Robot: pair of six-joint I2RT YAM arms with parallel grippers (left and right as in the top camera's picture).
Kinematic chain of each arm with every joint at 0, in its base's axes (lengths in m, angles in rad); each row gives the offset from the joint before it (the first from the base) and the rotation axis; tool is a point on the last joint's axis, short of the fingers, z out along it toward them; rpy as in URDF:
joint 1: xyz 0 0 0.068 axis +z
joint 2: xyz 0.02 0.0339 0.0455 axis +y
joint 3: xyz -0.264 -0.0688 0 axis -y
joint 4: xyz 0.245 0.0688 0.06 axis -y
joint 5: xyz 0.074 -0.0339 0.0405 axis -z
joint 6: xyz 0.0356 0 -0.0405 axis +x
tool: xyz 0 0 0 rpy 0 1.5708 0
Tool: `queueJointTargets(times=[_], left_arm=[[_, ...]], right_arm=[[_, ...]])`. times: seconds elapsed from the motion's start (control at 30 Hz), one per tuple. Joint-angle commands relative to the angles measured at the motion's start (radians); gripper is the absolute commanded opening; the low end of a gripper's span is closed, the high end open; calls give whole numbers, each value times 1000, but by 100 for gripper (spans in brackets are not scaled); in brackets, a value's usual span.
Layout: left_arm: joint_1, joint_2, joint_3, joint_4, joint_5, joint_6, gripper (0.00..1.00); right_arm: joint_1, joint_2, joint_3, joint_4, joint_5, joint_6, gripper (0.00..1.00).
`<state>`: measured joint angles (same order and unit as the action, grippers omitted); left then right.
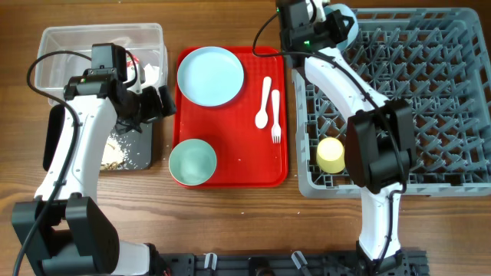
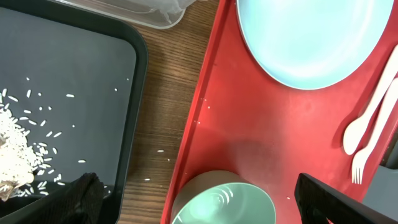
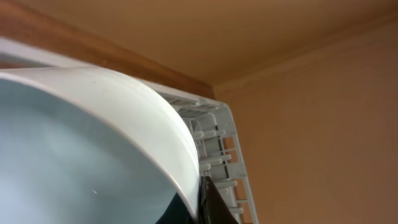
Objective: Sort waste into correct bins and load items into the dishwasher rack
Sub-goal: 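Carry the blue bowl to the back of the dish rack, then release the blue bowl in the rack and move right gripper to green bowl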
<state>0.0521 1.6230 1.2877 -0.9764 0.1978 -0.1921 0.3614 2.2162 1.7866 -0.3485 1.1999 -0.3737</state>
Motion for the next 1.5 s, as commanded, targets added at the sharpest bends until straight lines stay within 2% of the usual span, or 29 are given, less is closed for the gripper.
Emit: queueJointTargets(times=[0.0,0.07,0.13,0.23,0.33,0.47,0.53,0.57,0.6,0.63,0.83,0.93,1.07,1.17,1.23,1.37,1.47], left_arm=[[2,-15,17,3,-9,5,100],[2,-15,17,3,-9,5,100],[2,-15,17,3,-9,5,100],[2,-15,17,3,-9,5,100],[2,-15,17,3,-9,5,100],[2,-15,17,3,-9,5,100],[2,-15,17,3,-9,5,100],[2,-15,17,3,-9,5,100],[2,-15,17,3,-9,5,100],[2,-15,17,3,-9,5,100],[2,-15,17,3,-9,5,100],[2,-15,17,3,-9,5,100],[2,-15,17,3,-9,5,100],[2,-15,17,3,-9,5,100],[2,-15,17,3,-9,5,100],[2,-15,17,3,-9,5,100],[2,-15,17,3,-9,5,100]], right_arm=[[36,13,5,-26,-8,-8,4],[54,13,5,-50,-47,-8,4],[73,13,5,-81,-96,-8,13],[98,13,5,-130,-159,2,35],[113,13,5,-143,-161,37,50],[133,12,5,-143,-182,37,60],[144,11,5,-142,-183,37,72],[149,7,5,-140,-192,39,86],[153,4,6,-140,-205,45,96],[158,-7,7,-140,-231,67,99],[156,-164,10,-157,-500,235,100],[156,-267,10,-220,-691,393,100],[156,-389,10,-359,-1107,569,100],[156,-419,9,-460,-1455,567,100],[158,-415,-12,-529,-1624,585,93],[171,-407,-140,-598,-1643,795,75],[198,-407,-266,-568,-1643,943,74]])
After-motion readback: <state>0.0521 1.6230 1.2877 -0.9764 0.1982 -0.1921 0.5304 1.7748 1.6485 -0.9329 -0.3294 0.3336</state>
